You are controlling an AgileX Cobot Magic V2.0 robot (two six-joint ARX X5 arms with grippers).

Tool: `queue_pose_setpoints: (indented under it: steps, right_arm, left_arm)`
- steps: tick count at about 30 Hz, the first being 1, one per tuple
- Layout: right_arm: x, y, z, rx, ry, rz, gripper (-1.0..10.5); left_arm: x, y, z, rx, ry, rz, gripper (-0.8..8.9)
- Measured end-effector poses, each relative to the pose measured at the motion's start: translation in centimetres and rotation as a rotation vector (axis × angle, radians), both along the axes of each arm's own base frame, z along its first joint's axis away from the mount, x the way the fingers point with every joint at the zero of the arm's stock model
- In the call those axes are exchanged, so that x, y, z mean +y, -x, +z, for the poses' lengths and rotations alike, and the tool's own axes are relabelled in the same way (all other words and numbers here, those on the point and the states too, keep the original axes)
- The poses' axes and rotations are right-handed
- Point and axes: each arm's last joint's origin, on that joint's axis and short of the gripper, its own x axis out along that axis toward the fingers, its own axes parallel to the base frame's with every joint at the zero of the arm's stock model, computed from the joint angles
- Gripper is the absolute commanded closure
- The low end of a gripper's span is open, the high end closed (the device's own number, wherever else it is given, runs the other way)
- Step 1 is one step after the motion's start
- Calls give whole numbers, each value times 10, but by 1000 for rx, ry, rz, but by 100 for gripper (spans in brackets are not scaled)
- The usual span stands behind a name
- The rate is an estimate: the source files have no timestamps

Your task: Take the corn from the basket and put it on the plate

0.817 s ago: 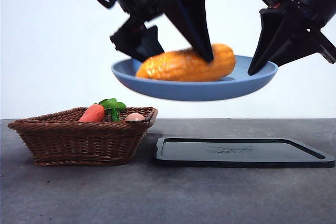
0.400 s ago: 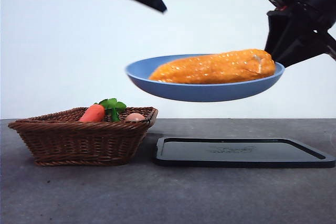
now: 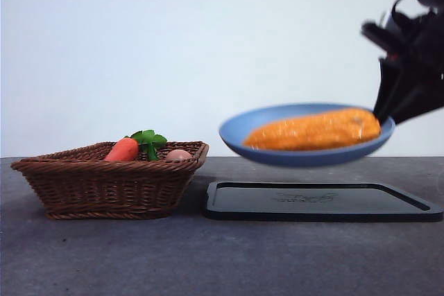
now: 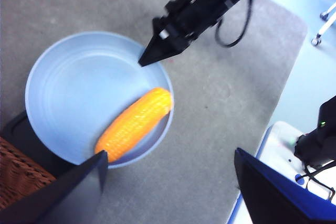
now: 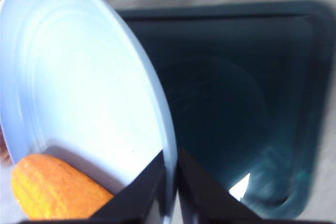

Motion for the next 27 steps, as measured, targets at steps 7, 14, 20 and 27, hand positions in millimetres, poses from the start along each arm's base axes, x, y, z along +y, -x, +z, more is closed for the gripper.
queue_pose_setpoints:
  steps: [7, 14, 20, 27]
  right_arm:
    - [-8, -25, -32, 23, -14, -54, 945]
    - [-14, -38, -61, 86, -43, -92, 945]
    - [-14, -40, -69, 113, -51, -97, 945]
    - [-14, -38, -69, 143, -49, -98, 834]
  left_arm:
    - [5, 4, 5, -9, 18, 4, 422]
    - [5, 5, 5, 4, 27, 13, 422]
    - [5, 5, 5, 10, 26, 15, 422]
    - [5, 5, 5, 14, 24, 16, 422]
